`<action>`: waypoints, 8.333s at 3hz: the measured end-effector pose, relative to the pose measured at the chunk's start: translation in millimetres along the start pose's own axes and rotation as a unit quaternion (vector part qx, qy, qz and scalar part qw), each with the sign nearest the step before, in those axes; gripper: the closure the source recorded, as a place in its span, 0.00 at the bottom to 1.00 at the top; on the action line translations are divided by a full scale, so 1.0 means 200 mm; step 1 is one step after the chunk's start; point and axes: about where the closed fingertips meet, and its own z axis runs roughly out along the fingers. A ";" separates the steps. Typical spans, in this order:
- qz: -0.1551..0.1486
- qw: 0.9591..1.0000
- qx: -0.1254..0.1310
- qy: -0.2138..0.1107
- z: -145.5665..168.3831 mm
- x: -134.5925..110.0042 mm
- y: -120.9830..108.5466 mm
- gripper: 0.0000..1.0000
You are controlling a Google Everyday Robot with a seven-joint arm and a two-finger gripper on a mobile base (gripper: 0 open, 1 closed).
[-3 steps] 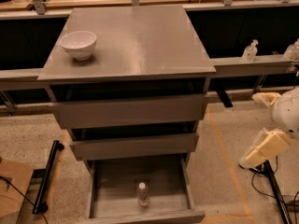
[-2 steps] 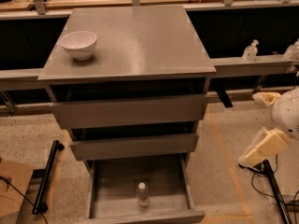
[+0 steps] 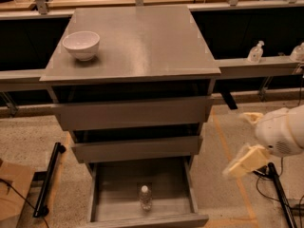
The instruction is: Pick water bottle from bottom drawer and place on counter
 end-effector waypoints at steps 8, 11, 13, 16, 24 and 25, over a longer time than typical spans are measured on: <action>0.126 0.981 -0.086 -0.122 1.42 0.25 0.13 0.00; 0.139 0.986 -0.003 -0.088 2.14 0.42 -0.01 0.00; 0.140 0.988 -0.001 -0.066 2.22 0.45 -0.01 0.00; 0.206 0.975 -0.015 -0.075 2.75 0.69 0.11 0.00; 0.292 0.933 -0.088 -0.192 2.57 0.59 0.02 1.00; 0.275 0.937 -0.114 -0.185 2.24 0.56 -0.05 1.00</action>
Offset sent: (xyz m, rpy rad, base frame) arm 0.0102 0.0342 -0.1333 0.3117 0.1112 -0.0957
